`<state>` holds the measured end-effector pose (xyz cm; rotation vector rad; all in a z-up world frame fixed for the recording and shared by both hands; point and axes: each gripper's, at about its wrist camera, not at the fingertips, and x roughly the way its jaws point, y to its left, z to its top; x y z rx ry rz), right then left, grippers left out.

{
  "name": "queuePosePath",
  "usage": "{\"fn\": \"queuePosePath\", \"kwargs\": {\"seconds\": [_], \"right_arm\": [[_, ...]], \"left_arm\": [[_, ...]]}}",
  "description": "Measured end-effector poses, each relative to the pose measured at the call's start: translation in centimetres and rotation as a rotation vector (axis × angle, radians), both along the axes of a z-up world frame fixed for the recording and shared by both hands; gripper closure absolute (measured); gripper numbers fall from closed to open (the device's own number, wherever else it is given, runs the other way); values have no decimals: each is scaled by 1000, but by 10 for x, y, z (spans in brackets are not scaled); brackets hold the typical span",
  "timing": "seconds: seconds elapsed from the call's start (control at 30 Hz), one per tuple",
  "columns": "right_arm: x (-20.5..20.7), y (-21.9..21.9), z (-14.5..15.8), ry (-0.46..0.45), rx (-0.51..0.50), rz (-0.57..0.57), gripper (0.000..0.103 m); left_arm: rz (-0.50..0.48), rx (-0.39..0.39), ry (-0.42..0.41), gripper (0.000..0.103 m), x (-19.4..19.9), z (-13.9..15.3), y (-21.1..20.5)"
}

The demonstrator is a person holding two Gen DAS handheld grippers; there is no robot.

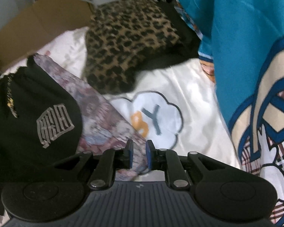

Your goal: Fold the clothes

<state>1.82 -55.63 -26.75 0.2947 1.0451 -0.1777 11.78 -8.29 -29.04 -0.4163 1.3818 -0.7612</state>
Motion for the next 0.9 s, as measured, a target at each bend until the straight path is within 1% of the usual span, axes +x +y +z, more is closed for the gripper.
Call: {"fn": "queuePosePath", "kwargs": {"seconds": [0.13, 0.23, 0.27, 0.33, 0.43, 0.5, 0.57, 0.77, 0.9], "right_arm": [[6, 16, 15, -42, 33, 33, 89], [11, 34, 25, -71, 49, 68, 86], [12, 40, 28, -82, 58, 80, 83], [15, 53, 33, -97, 76, 98, 80], [19, 74, 39, -111, 111, 138, 79], [21, 88, 42, -122, 122, 176, 79], [24, 104, 44, -120, 129, 206, 79], [32, 141, 47, -98, 177, 280, 79], [36, 163, 48, -56, 205, 302, 79]], "left_arm": [[111, 34, -43, 54, 11, 6, 30], [191, 60, -74, 53, 16, 10, 56], [212, 72, -84, 53, 17, 12, 64], [252, 95, -105, 53, 18, 15, 82], [299, 125, -146, 49, 16, 21, 110], [344, 133, -149, 47, 13, 21, 130], [392, 137, -143, 47, 9, 20, 149], [482, 180, -151, 47, 0, 16, 194], [542, 209, -157, 43, -6, 13, 225]]}}
